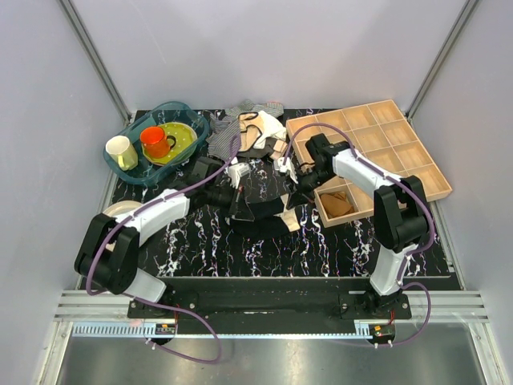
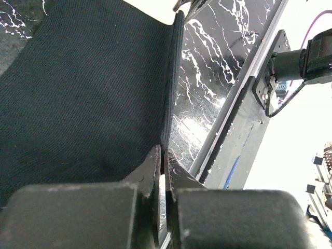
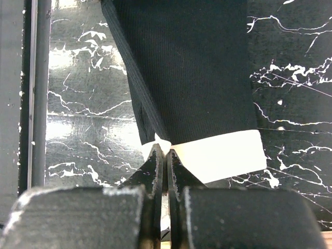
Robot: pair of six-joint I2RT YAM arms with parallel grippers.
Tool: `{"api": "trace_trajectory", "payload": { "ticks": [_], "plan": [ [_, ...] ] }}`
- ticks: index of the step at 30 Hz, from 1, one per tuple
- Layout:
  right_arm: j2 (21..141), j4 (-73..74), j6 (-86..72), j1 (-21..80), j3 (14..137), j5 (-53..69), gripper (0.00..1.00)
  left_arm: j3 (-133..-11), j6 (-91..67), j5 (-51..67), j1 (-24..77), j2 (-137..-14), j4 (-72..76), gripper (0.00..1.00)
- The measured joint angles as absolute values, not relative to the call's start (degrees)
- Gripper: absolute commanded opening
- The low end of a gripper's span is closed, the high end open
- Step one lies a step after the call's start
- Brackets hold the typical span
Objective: Roll the underwear
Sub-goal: Fold the underwear at the center of the board.
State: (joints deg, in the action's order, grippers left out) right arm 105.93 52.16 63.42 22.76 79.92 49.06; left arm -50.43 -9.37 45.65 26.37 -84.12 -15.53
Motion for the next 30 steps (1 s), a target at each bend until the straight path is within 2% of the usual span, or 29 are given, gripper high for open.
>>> {"api": "trace_trajectory", "payload": {
  "ticks": [9,14,15,17,18,19,21,23,27,30],
  "plan": [
    [105.9,52.3,66.3,25.9,75.5,46.9,0.03,-49.0,-11.1,45.6,27.6,-86.5,-14.7,0.0],
    [106.2,51.9,66.2,27.7,74.6,45.1,0.13,-46.6,-12.1,45.0,28.1,-89.1,-14.0,0.04],
    [106.3,51.7,66.2,28.0,74.6,44.8,0.16,-46.1,-12.4,44.8,28.2,-89.5,-13.8,0.1],
    [106.7,51.5,65.9,28.4,74.6,44.1,0.21,-45.5,-12.8,44.7,28.3,-90.3,-13.2,0.16],
    [106.9,51.4,65.8,28.6,74.6,43.6,0.24,-45.4,-13.4,44.6,28.4,-90.8,-13.0,0.25],
    [107.2,51.4,65.8,28.8,74.6,42.7,0.27,-45.4,-13.5,44.6,28.4,-91.0,-12.8,0.29],
    [107.7,51.5,65.8,29.0,74.6,41.3,0.37,-45.2,-14.2,44.3,28.6,-91.1,-12.5,0.36],
    [108.1,52.5,65.8,29.1,74.6,39.4,0.43,-45.1,-15.2,43.9,28.7,-91.0,-12.1,0.43],
    [108.1,54.8,65.8,29.1,74.7,37.6,0.47,-43.6,-16.4,40.9,28.8,-86.1,-12.7,0.46],
    [107.9,57.9,65.8,29.1,75.7,37.4,0.45,-43.5,-16.8,38.3,28.5,-79.3,-13.4,0.47]
  ]
}}
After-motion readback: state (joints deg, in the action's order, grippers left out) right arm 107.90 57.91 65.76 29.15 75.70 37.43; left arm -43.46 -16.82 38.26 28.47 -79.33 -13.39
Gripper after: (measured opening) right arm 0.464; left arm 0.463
